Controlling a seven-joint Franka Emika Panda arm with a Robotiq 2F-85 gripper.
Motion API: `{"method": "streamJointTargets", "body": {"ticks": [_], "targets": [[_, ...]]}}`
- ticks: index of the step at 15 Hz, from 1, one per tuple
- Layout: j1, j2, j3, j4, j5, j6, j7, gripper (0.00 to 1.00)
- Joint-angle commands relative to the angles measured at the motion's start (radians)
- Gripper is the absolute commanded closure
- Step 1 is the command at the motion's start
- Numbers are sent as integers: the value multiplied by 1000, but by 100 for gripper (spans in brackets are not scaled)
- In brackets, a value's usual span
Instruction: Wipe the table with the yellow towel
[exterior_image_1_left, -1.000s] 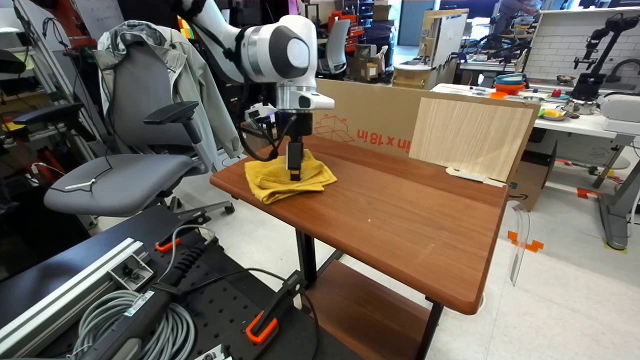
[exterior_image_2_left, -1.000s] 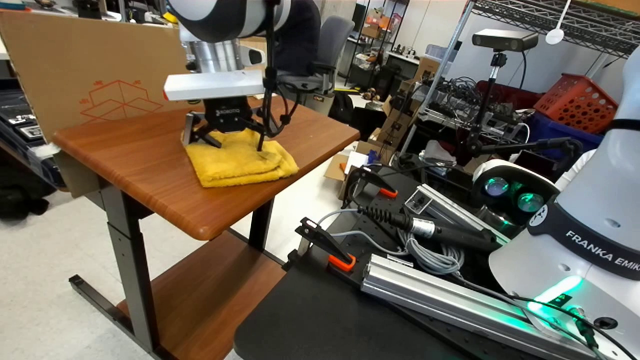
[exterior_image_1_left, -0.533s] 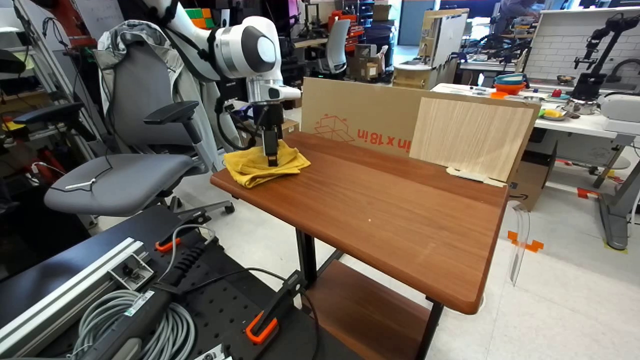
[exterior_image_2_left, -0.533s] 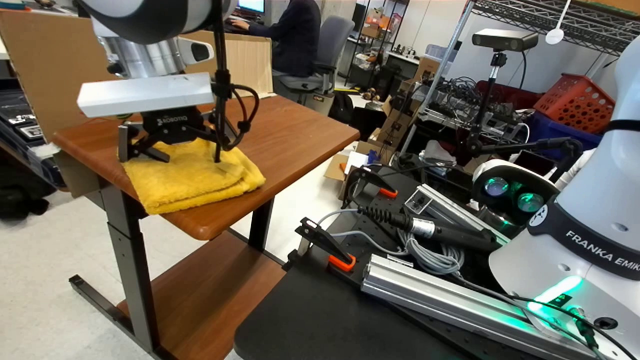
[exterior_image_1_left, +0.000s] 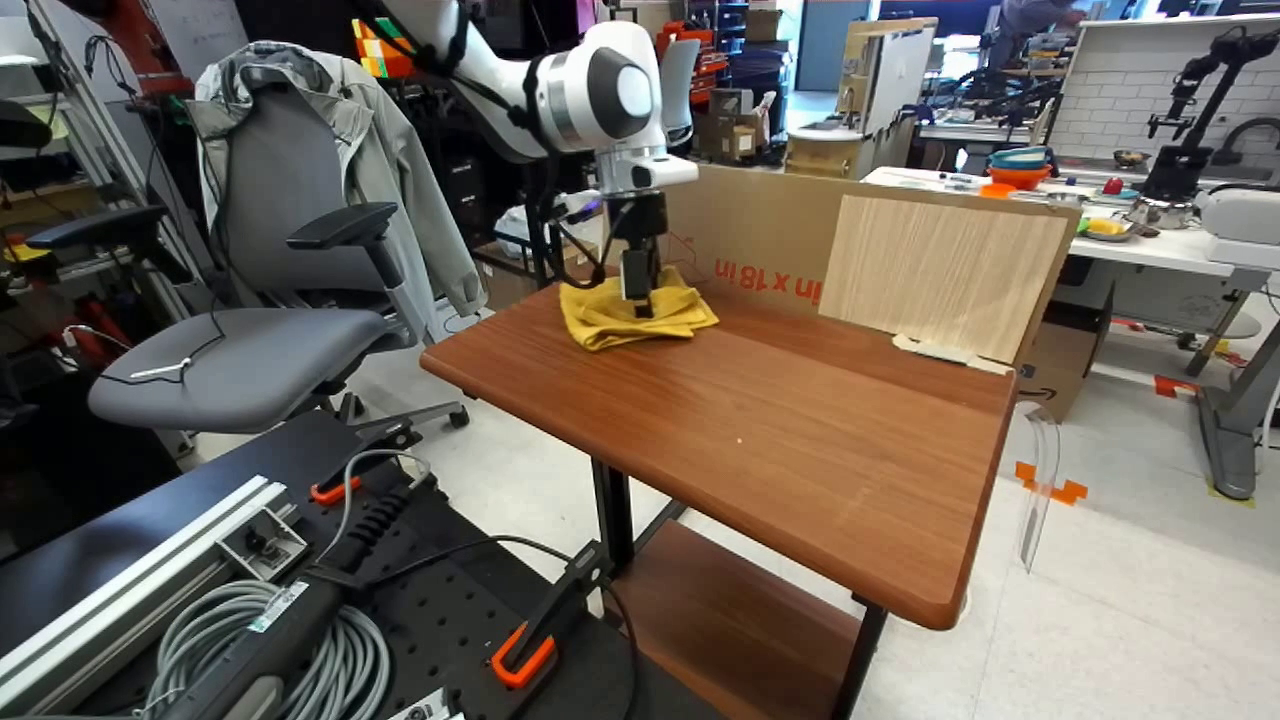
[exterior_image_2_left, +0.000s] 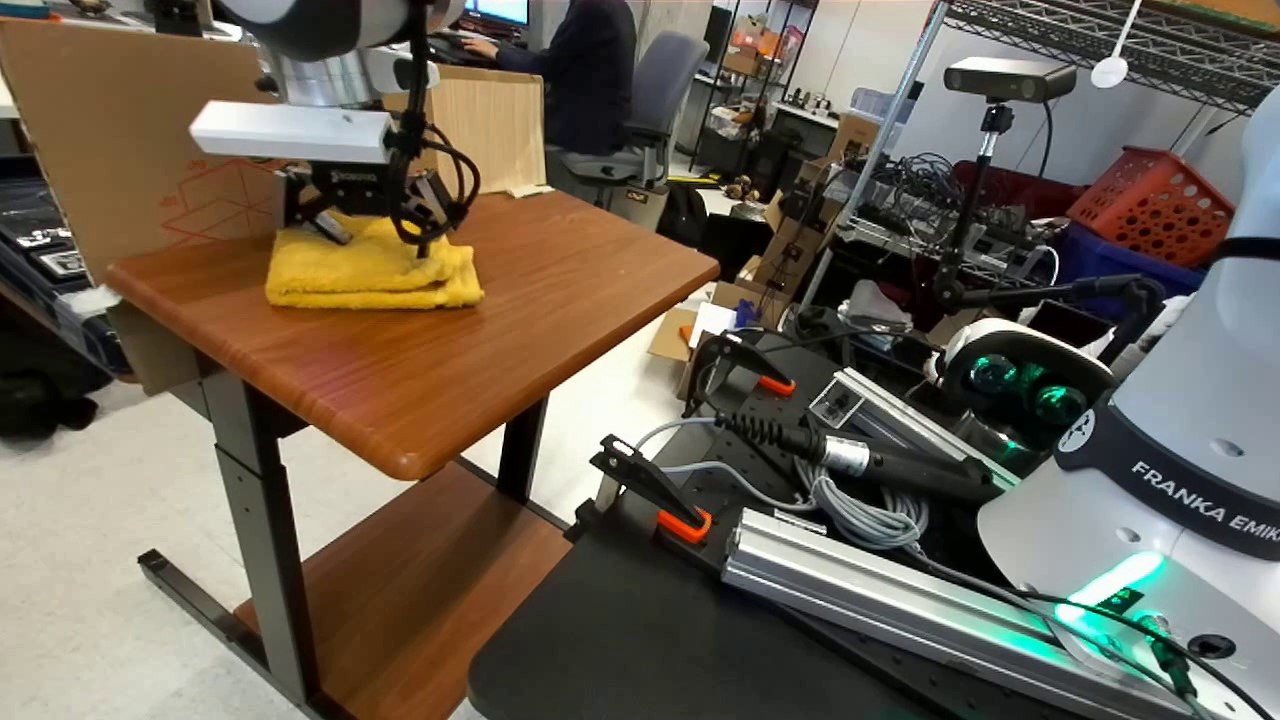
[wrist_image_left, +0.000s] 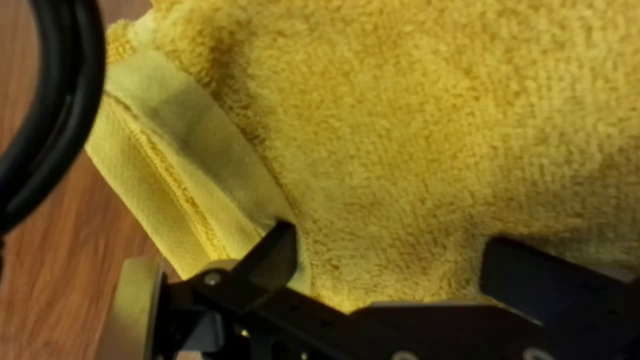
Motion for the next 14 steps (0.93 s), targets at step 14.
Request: {"method": "streamJointTargets", "body": {"ticks": [14], "targets": [[-420, 66, -108, 8, 204, 1, 141, 0]]}}
